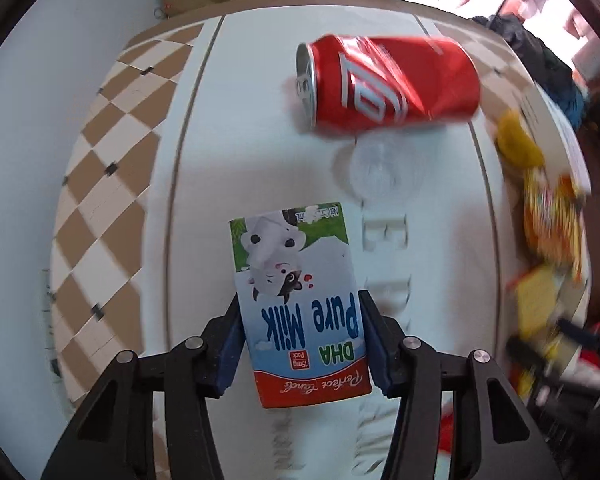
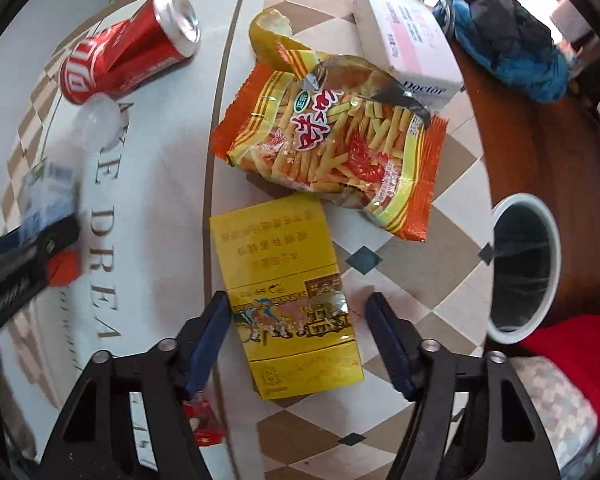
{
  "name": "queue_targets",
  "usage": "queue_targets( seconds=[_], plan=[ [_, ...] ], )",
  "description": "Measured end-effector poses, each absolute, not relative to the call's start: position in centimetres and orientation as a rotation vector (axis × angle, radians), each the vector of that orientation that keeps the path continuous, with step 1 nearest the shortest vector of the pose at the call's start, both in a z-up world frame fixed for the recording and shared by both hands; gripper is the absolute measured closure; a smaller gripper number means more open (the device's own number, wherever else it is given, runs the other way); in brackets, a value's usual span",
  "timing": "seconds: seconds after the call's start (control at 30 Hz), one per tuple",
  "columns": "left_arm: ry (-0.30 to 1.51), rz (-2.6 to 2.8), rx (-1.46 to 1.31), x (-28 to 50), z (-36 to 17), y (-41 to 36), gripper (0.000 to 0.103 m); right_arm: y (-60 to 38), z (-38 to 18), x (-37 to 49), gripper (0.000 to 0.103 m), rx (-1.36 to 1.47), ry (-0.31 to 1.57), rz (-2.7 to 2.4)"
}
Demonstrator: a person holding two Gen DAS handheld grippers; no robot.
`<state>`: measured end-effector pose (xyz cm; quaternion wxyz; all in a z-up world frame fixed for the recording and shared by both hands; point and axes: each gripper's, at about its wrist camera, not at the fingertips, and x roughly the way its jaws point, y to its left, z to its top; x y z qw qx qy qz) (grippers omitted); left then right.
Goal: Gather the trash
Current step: 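Grasp the DHA Pure Milk carton with the left tool while the right tool grasps the yellow box, then carry the milk carton and yellow box over the white bin with both tools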
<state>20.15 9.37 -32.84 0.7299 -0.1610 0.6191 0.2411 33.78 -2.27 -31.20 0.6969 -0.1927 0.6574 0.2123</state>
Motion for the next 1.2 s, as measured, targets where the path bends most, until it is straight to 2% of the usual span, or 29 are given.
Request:
queue_targets(
  seconds=[0.07, 0.23, 0.47, 0.67, 0.8, 1.0, 1.2],
  plan=[
    [1.363, 0.539, -0.321, 18.2, -32.8, 8.5, 0.054, -2.2, -30.9, 32.2, 0.043, -0.460, 1.419, 0.479],
    [1.355, 0.550, -0.310, 15.2, -32.8, 7.0, 0.055, -2.2, -30.7, 28.9, 0.043, -0.497, 1.352, 0.483],
    [1.349, 0.529, -0.360, 13.8, -33.6, 7.0, 0.055, -1.3, -30.9, 29.4, 0.042, -0.482, 1.437, 0.496],
    [1.340, 0.540, -0.351, 13.7, -33.9, 9.3, 0.056, -1.5, -30.3, 28.4, 0.043, -0.490, 1.419, 0.505],
    [1.305, 0.558, -0.336, 13.2, -31.5, 8.4, 0.056, -3.8, -30.4, 26.7, 0.043, -0.444, 1.361, 0.521],
    [1.189, 0.563, -0.264, 11.9, -25.9, 6.2, 0.056, -7.3, -25.4, 24.6, 0.043, -0.309, 1.259, 0.542],
    [1.061, 0.467, -0.186, 15.9, -18.6, -1.0, 0.057, -15.4, -20.5, 27.0, 0.043, -0.206, 1.136, 0.544]
  ],
)
